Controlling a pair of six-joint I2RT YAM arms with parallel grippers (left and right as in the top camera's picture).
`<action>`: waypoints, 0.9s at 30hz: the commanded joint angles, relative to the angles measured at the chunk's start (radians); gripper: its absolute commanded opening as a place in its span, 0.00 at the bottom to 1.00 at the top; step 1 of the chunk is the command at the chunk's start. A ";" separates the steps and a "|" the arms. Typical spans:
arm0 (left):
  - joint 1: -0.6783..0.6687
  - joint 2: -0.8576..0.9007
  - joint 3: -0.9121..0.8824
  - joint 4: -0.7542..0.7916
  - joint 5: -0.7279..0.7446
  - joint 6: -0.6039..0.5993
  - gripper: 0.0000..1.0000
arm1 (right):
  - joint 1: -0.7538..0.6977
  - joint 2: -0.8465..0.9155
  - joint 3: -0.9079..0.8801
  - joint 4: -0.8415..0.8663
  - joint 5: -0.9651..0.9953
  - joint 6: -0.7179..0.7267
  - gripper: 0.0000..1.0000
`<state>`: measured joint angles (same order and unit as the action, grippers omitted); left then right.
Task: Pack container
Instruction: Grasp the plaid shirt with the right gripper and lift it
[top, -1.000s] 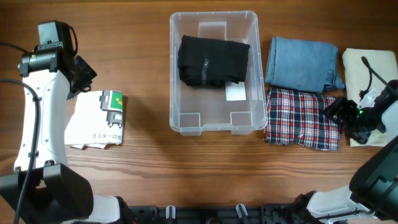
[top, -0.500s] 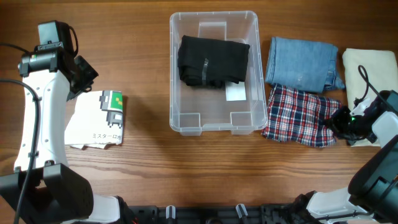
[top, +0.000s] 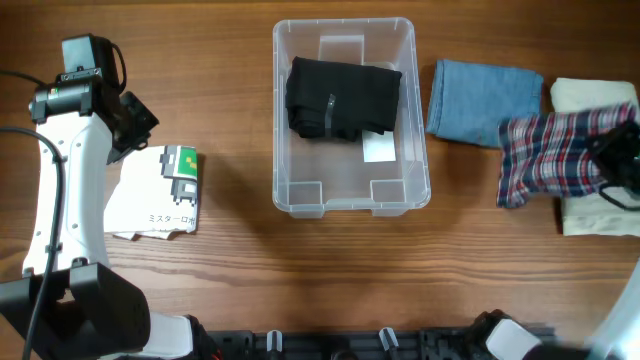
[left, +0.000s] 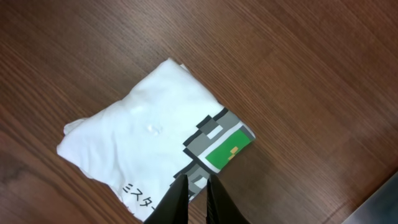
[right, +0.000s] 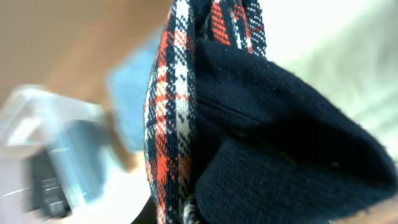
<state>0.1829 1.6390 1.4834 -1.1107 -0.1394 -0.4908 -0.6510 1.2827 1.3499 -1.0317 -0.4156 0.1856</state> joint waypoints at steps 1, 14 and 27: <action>0.004 -0.001 0.000 -0.004 0.005 0.005 0.11 | 0.013 -0.132 0.026 0.016 -0.325 -0.002 0.04; 0.004 -0.001 0.000 -0.027 0.016 0.005 0.13 | 0.605 -0.156 0.016 0.244 -0.275 0.171 0.04; 0.004 -0.001 0.000 -0.061 0.016 0.008 0.12 | 0.995 0.116 0.016 0.360 0.112 0.616 0.04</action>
<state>0.1829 1.6390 1.4830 -1.1664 -0.1287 -0.4908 0.3065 1.3643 1.3544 -0.6861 -0.3977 0.6498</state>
